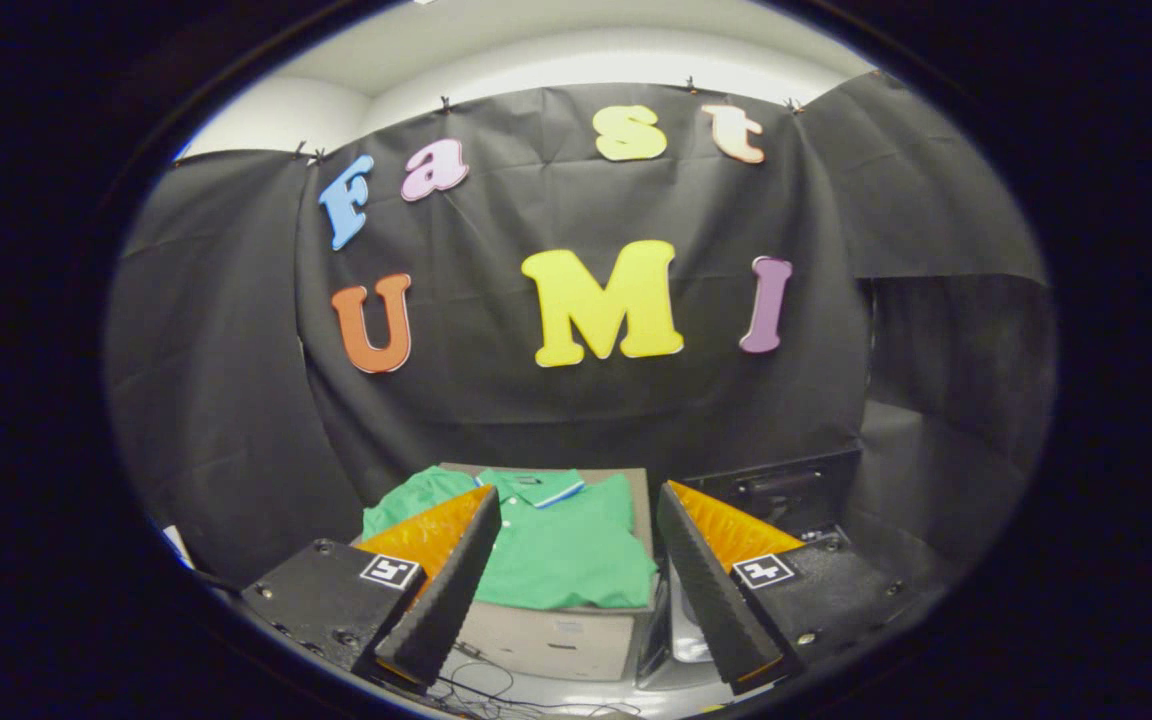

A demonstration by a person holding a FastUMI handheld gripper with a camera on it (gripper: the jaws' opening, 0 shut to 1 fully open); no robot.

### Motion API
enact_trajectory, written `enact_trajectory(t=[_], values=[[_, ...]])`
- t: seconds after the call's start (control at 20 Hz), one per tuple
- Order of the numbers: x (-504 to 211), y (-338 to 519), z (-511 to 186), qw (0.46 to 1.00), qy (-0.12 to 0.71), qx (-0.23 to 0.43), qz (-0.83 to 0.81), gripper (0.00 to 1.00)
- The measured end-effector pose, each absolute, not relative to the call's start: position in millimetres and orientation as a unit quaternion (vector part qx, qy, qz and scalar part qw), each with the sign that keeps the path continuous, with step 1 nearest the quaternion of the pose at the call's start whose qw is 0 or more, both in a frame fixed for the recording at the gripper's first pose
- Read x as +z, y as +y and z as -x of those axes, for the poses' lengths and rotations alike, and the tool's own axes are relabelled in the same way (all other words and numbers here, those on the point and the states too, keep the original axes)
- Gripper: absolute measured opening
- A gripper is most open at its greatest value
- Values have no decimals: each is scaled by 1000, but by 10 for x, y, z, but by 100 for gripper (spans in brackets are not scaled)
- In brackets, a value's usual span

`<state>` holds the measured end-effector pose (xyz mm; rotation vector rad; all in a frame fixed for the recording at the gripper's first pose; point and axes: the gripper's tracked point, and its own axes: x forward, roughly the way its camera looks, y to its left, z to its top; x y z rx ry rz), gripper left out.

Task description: Put the clothes into the washing machine and then close the washing machine lid.

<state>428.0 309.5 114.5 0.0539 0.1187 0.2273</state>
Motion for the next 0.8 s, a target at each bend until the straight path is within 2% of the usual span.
enact_trajectory(t=[0.4,0.8], values=[[497,4191,-5566,981,146,129,2,99],[-375,4608,-6024,964,239,114,33,99]])
